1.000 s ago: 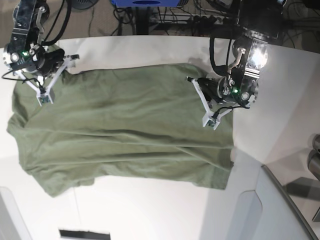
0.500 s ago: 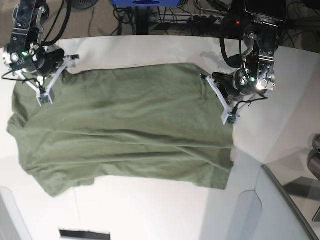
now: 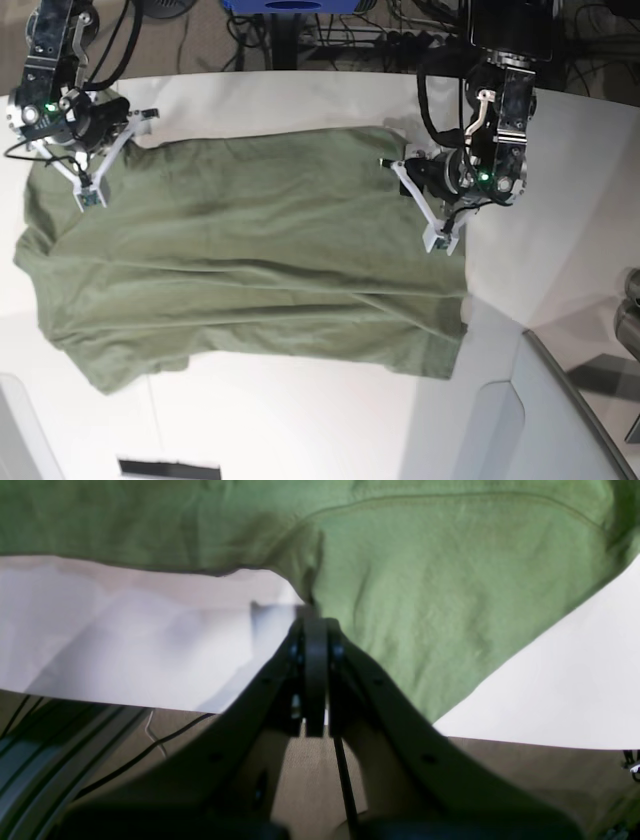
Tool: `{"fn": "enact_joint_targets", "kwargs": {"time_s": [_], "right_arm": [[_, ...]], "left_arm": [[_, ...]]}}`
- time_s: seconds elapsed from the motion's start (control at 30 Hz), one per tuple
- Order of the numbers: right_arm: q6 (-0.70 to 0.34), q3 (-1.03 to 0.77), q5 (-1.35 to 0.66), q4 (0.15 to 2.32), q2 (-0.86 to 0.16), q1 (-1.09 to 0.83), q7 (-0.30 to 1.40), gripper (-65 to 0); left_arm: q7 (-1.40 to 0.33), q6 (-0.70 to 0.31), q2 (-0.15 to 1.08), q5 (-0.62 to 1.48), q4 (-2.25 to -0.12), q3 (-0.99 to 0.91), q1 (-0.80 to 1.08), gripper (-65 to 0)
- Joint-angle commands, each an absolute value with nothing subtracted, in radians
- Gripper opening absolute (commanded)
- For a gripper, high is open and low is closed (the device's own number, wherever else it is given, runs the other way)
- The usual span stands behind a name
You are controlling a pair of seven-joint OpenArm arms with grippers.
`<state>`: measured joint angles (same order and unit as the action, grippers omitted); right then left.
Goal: Layout the t-shirt on the table in an organized manner, then fold the t-shirt properly
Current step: 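Pull the shoulder edges apart with both grippers to straighten the shirt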
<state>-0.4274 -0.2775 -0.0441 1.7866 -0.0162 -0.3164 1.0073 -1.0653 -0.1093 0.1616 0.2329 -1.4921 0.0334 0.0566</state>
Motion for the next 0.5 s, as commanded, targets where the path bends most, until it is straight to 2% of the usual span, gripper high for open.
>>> {"fn": "enact_joint_targets", "kwargs": {"time_s": [0.0,0.1,0.47], "right_arm": [[-0.426,-0.280,-0.045,1.801,-0.022,-0.312,0.997,-65.0],[-0.426,-0.280,-0.045,1.801,-0.022,-0.312,0.997,-65.0],[-0.426,-0.280,-0.045,1.801,-0.022,-0.312,0.997,-65.0]], "left_arm": [[-1.056,-0.113,0.166,0.232,-1.503,0.031,0.042,-44.8],[-1.056,-0.113,0.166,0.229,-1.503,0.031,0.039,-46.6],[-1.030,-0.116,0.163,0.236,-1.443,0.031,0.027,-45.7]]}}
